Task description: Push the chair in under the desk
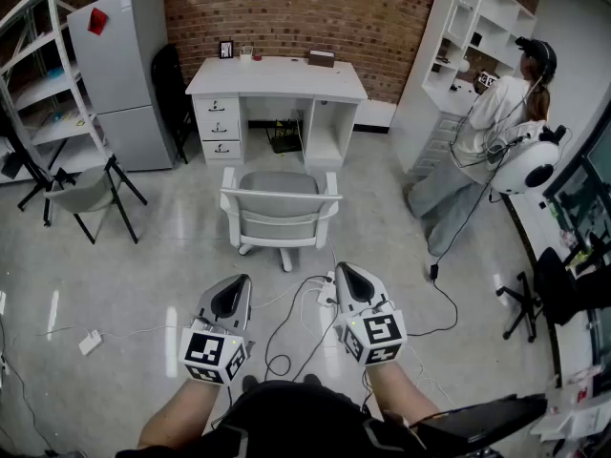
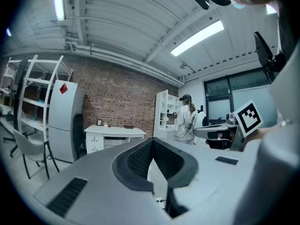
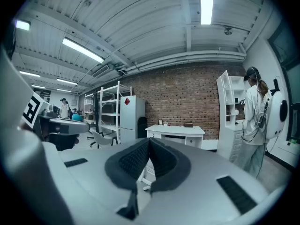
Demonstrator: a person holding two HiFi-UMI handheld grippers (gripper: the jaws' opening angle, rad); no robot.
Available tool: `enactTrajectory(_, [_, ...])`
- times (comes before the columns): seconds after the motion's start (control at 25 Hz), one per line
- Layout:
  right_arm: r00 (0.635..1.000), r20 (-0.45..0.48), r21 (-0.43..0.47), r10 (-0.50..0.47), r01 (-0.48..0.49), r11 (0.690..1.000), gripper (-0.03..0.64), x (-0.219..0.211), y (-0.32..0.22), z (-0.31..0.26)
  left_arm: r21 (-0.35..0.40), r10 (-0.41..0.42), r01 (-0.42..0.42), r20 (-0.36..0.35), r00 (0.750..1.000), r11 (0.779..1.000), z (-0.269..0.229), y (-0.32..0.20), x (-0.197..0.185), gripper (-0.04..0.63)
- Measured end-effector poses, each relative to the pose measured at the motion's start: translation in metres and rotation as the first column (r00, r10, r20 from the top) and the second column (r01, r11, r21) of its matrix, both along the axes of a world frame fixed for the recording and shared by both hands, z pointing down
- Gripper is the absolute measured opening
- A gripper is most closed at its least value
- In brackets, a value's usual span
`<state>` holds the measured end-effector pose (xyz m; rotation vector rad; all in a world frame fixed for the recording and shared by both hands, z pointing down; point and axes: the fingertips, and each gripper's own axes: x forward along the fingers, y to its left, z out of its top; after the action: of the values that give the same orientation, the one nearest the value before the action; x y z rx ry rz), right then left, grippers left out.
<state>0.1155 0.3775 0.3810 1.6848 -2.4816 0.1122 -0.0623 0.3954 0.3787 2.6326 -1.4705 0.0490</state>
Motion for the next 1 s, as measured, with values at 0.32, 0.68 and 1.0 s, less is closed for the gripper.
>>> enactTrajectory(0.32, [1.000, -0.002, -0.015, 0.009, -0.009, 1.000, 0.006, -0.003, 0.005, 0.002, -0.014, 0.003, -0.003, 0.009, 1.000, 1.000, 0.005, 0.007, -0.003, 0.008])
enactTrajectory(0.68, [1.000, 0.011, -0.004, 0.012, -0.012, 1.000, 0.007, -0.014, 0.006, -0.003, -0.013, -0.010, 0.010, -0.005, 1.000, 1.000, -0.001, 0.010, -0.024, 0.008])
enactTrajectory(1.0, [1.000, -0.012, -0.034, 0.024, -0.024, 0.999, 0.008, -0.041, 0.009, 0.001, -0.027, 0.005, -0.006, -0.028, 1.000, 1.000, 0.005, 0.013, -0.057, 0.008])
